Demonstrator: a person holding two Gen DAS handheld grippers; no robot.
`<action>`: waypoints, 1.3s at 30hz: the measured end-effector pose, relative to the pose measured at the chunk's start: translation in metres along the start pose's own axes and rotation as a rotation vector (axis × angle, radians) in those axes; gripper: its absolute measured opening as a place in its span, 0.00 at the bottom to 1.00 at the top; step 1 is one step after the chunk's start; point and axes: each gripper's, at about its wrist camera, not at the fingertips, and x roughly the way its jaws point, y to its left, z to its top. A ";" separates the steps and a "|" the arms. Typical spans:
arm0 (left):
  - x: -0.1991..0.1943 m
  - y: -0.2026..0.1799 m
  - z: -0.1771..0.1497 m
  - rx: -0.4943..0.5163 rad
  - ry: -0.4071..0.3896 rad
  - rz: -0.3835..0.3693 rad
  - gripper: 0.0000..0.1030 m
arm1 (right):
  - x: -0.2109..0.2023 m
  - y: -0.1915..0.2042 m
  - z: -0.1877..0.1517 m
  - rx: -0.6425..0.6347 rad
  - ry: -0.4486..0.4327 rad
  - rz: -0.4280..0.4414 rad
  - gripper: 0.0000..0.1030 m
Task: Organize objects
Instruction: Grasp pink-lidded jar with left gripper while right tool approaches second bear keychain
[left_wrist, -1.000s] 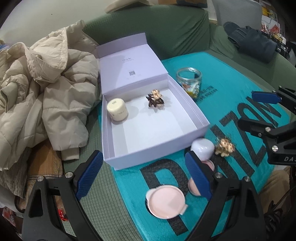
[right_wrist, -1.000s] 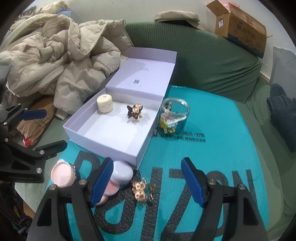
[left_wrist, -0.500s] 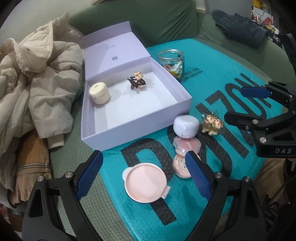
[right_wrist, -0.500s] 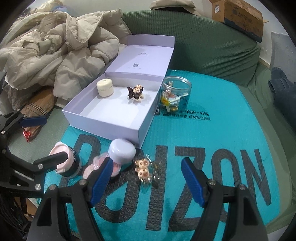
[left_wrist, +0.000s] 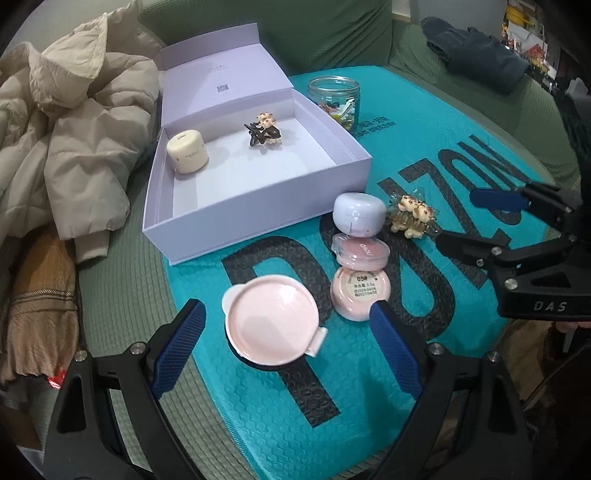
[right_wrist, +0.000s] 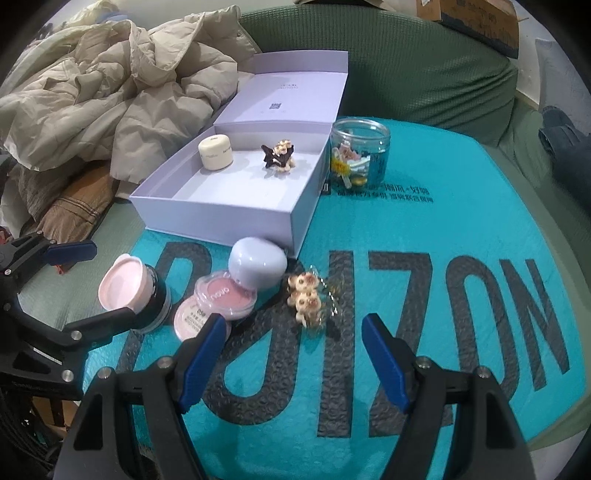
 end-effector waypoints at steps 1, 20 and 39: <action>-0.001 0.001 -0.001 -0.011 -0.004 -0.009 0.87 | 0.001 -0.001 -0.001 0.005 0.003 0.004 0.75; 0.022 0.018 -0.019 -0.100 -0.001 -0.108 0.87 | 0.020 -0.015 -0.021 0.081 0.025 0.019 0.75; 0.039 0.031 -0.016 -0.106 -0.034 -0.139 0.69 | 0.057 -0.025 -0.005 0.076 0.047 0.003 0.75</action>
